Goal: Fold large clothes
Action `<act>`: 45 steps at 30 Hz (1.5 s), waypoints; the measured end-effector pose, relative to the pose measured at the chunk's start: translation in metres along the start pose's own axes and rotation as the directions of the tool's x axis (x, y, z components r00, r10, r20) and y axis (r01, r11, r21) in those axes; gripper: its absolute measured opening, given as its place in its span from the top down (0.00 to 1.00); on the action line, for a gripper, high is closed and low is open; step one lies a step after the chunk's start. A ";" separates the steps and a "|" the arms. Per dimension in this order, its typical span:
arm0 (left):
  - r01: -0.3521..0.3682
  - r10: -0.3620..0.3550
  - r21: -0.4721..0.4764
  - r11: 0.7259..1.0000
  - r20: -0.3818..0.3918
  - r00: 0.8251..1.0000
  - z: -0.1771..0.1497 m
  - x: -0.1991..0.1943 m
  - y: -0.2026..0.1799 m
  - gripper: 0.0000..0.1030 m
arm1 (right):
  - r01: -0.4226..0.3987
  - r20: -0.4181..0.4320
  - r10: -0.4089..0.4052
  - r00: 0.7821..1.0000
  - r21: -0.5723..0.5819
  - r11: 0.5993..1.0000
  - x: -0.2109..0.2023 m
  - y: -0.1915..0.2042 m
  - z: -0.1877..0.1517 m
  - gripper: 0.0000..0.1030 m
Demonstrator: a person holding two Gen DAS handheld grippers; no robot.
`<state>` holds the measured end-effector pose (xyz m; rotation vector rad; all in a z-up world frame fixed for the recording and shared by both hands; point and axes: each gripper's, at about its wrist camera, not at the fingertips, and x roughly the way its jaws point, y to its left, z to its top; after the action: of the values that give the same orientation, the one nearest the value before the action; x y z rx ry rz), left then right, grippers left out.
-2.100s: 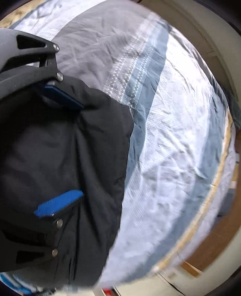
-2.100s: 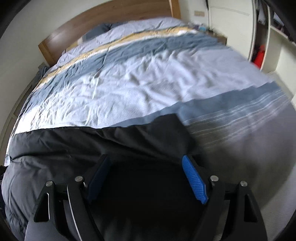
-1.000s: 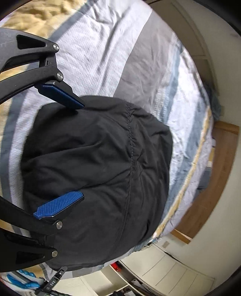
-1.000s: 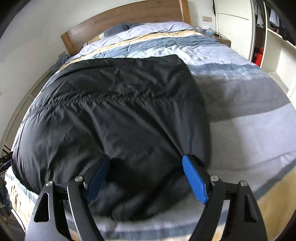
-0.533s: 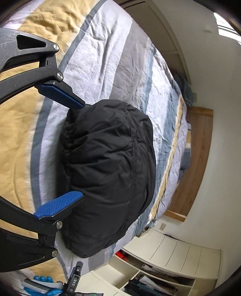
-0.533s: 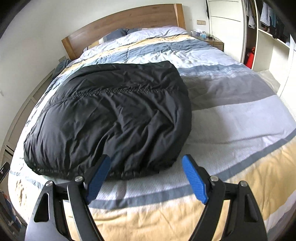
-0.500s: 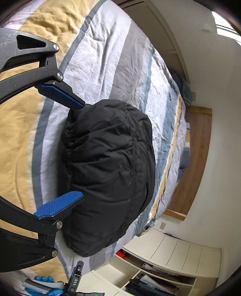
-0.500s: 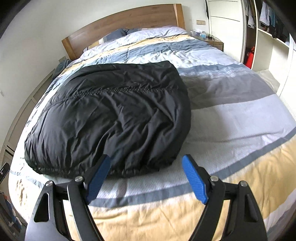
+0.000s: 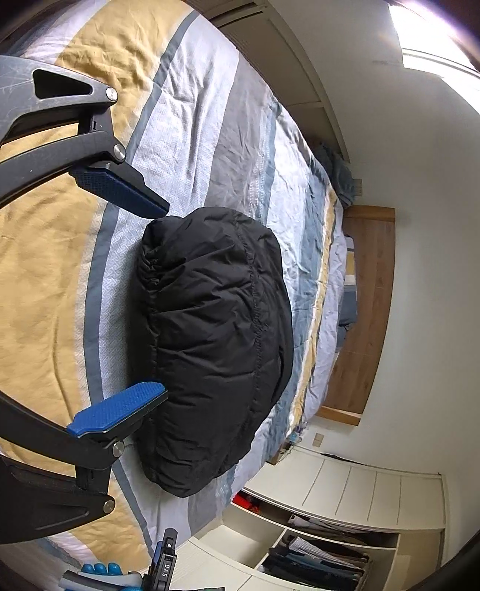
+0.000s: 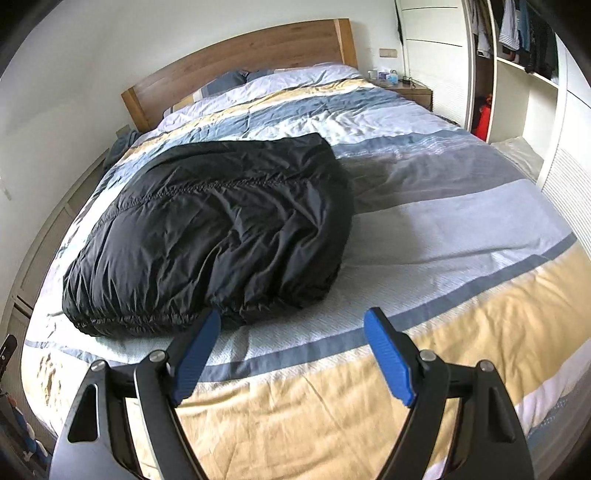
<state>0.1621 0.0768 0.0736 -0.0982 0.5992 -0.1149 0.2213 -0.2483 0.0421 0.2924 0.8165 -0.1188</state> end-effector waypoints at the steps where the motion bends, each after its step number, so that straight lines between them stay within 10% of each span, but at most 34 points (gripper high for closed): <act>1: 0.001 -0.001 0.001 1.000 -0.001 1.000 -0.001 -0.002 0.000 0.13 | 0.000 0.002 0.000 1.000 0.006 1.000 -0.002 -0.002 0.000 0.23; 32: -0.087 0.059 -0.154 0.984 -0.174 0.983 -0.004 0.096 0.078 0.01 | -0.002 -0.018 0.004 1.000 0.088 0.996 0.067 -0.057 0.024 0.23; 45: -0.034 0.030 -0.036 0.999 -0.107 0.994 0.088 0.166 0.036 0.01 | -0.066 0.007 0.068 0.998 -0.162 0.984 0.131 0.055 0.091 0.23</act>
<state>0.3508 0.0947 0.0495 -0.1198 0.7091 -0.0780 0.3858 -0.2227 0.0167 0.1652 0.7976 0.0093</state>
